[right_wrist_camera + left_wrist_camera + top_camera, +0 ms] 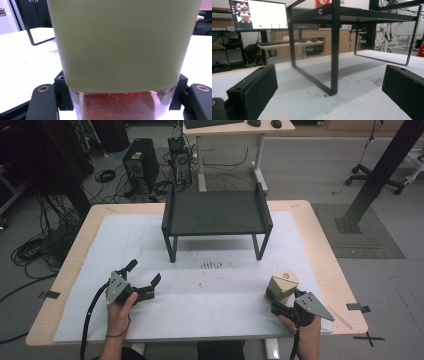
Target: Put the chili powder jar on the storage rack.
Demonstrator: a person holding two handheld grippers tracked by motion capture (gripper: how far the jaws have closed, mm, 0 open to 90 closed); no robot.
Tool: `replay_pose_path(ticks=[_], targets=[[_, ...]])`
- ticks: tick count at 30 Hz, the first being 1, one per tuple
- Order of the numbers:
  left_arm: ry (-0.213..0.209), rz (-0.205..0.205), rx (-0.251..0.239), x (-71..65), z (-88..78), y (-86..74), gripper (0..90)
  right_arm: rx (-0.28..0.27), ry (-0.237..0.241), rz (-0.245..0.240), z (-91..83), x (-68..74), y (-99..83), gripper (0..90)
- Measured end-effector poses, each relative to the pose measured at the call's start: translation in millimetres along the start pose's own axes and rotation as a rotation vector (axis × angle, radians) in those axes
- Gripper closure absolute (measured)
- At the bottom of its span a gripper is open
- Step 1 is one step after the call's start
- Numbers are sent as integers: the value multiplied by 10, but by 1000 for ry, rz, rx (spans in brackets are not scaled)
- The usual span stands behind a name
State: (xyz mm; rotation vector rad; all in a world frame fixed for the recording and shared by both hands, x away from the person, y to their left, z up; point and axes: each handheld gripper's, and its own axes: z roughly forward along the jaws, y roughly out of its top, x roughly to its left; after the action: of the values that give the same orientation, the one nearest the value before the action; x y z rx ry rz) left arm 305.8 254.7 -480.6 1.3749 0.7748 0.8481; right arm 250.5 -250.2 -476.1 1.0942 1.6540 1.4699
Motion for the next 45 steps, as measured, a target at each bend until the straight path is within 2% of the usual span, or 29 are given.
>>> replay_pose_path(ticks=[21,29,45], targets=[[-2,-6,2,5,2,1,4,-1,6,-9,-3,3,8,304],[-6,-6,1,6,2,1,4,-16,15,21,-1,-14,12,305],[-5,-5,0,6,1,1,4,-40,79,7,215,110,194,305]])
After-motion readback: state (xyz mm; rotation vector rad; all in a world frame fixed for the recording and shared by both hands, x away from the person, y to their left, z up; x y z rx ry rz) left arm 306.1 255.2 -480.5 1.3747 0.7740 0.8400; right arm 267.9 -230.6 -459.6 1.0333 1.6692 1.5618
